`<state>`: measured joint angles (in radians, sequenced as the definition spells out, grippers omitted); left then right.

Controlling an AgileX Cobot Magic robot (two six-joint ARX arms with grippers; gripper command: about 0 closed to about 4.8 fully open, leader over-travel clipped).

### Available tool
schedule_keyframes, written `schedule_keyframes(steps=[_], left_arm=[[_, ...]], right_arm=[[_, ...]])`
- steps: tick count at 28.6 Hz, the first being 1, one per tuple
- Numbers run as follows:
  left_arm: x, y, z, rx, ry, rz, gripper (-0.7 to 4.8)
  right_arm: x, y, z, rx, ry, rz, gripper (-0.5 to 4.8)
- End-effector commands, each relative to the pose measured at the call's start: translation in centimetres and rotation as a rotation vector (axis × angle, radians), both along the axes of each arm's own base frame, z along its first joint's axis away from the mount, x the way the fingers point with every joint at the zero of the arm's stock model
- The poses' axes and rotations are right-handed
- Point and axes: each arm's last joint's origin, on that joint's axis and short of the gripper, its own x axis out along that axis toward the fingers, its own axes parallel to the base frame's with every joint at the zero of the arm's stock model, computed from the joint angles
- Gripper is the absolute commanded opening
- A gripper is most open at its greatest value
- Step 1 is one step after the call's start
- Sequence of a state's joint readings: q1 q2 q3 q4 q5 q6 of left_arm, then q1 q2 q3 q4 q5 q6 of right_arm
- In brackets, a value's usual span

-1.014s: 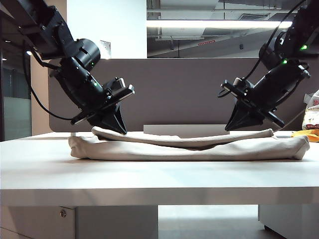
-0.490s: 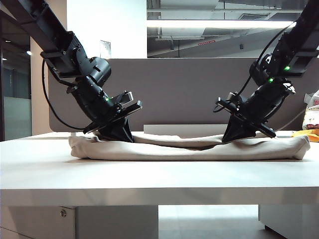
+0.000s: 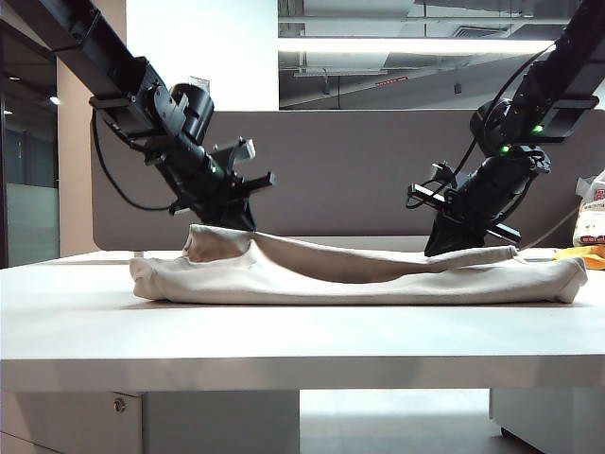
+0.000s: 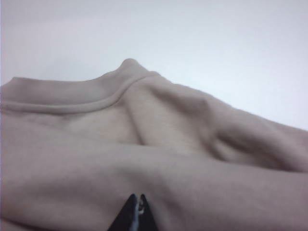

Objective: Fold the bottom side of the T-shirt horizontally towards the center, about one-third of the way, then fold the sleeve back towards the center, creating a straight line along the edge of the T-shirt, and finally fold the bottom of the T-shirt up towards the top, creating a neat rectangle.

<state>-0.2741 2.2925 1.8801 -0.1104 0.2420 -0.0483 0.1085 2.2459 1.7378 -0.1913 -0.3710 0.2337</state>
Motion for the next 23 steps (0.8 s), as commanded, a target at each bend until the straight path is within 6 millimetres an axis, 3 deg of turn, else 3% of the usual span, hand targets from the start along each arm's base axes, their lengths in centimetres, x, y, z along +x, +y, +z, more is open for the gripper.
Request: schedule_keyframes(steps=[1, 4, 11, 18, 23], left_arm=[[1.0, 0.5, 1.7, -0.003, -0.064, 0.010, -0.06], [1.0, 1.1, 2.5, 0.005, -0.012, 0.011, -0.06], [0.1, 1.4, 1.5, 0.008, 0.165, -0.025, -0.06], [-0.9, 0.1, 1.0, -0.016, 0.256, -0.114, -0.06], [-1.1, -0.2, 0.9, -0.007, 0.270, -0.122, -0.06]], right_arm=[[0.0, 0.2, 0.6, 0.041, -0.026, 0.050, -0.07], [-0.2, 0.5, 0.9, 0.092, -0.012, 0.117, -0.07], [-1.2, 2.9, 1.7, 0.121, 0.026, 0.200, -0.07], [-1.8, 5.9, 0.9, 0.055, 0.041, 0.221, -0.07], [-1.9, 6.4, 0.7, 0.040, 0.045, 0.216, -0.07]])
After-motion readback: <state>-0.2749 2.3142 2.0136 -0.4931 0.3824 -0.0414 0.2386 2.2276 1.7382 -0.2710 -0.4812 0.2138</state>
